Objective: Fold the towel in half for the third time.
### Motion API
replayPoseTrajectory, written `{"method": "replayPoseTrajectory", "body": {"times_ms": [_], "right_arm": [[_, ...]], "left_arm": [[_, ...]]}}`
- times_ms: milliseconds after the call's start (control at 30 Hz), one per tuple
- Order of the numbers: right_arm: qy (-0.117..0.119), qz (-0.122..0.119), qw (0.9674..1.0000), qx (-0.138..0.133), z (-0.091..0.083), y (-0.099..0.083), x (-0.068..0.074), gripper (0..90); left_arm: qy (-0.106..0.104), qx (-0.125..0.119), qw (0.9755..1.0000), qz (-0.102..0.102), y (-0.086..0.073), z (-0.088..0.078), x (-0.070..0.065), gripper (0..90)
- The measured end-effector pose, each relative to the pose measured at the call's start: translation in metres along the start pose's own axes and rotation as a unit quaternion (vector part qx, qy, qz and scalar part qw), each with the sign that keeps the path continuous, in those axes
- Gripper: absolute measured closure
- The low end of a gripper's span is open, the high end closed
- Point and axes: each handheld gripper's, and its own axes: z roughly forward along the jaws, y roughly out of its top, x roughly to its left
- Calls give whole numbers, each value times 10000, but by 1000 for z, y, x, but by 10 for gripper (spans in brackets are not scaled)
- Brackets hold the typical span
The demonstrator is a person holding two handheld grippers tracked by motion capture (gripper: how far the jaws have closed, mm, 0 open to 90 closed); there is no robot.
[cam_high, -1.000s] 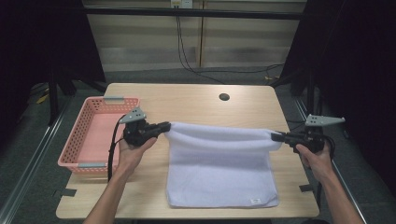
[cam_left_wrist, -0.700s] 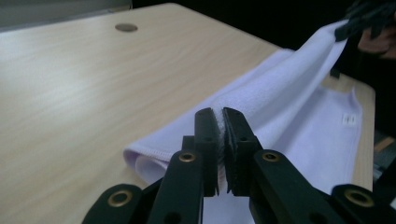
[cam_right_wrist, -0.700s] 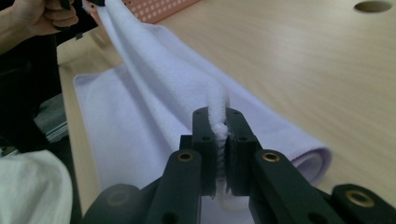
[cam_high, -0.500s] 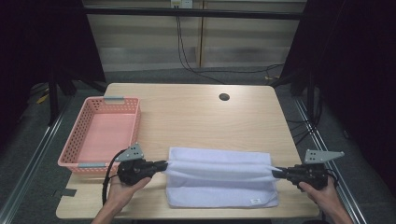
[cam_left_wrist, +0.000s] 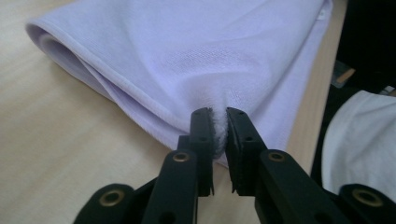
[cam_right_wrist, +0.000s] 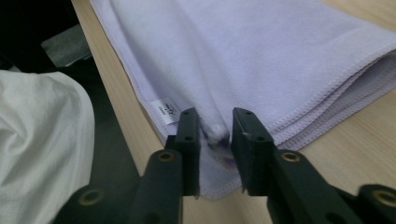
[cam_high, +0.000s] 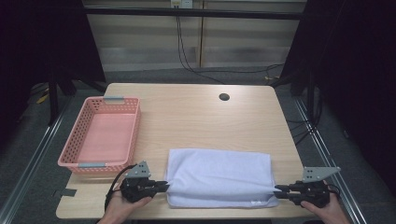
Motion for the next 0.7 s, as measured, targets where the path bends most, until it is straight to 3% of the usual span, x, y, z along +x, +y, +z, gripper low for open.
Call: {"method": "replayPoseTrajectory", "body": {"times_ms": [100,133,167,300,333,433,533,567,633,700], "right_arm": [[36,49,9997,-240,-10,0,3,685],[13,113,9985,-542,-18,3,6,644],[-92,130,9978,-639,-20,5,9,610],[-245,122,9971,-714,-14,16,18,576],[-323,140,9972,-667,-8,21,22,574],[-84,152,9982,-575,18,33,30,565],[35,239,9993,-279,57,49,36,568],[-17,295,9994,-178,69,54,39,567],[117,365,9992,-65,88,62,41,560],[21,276,9994,205,108,70,45,565]], "left_arm": [[-297,19,9996,15,-5,-4,-5,717],[-298,-24,9996,16,-5,-5,-5,654],[-245,-114,9996,-17,-3,-8,-6,612],[-40,-432,9990,-125,10,-14,3,565],[58,-472,9988,-124,16,-12,7,569],[126,-364,9992,-73,31,1,20,585],[138,-261,9994,-155,46,21,37,615],[200,-258,9993,-166,49,26,40,615],[305,-174,9993,-147,55,37,48,613],[276,-112,9990,-341,55,46,54,610]]}}
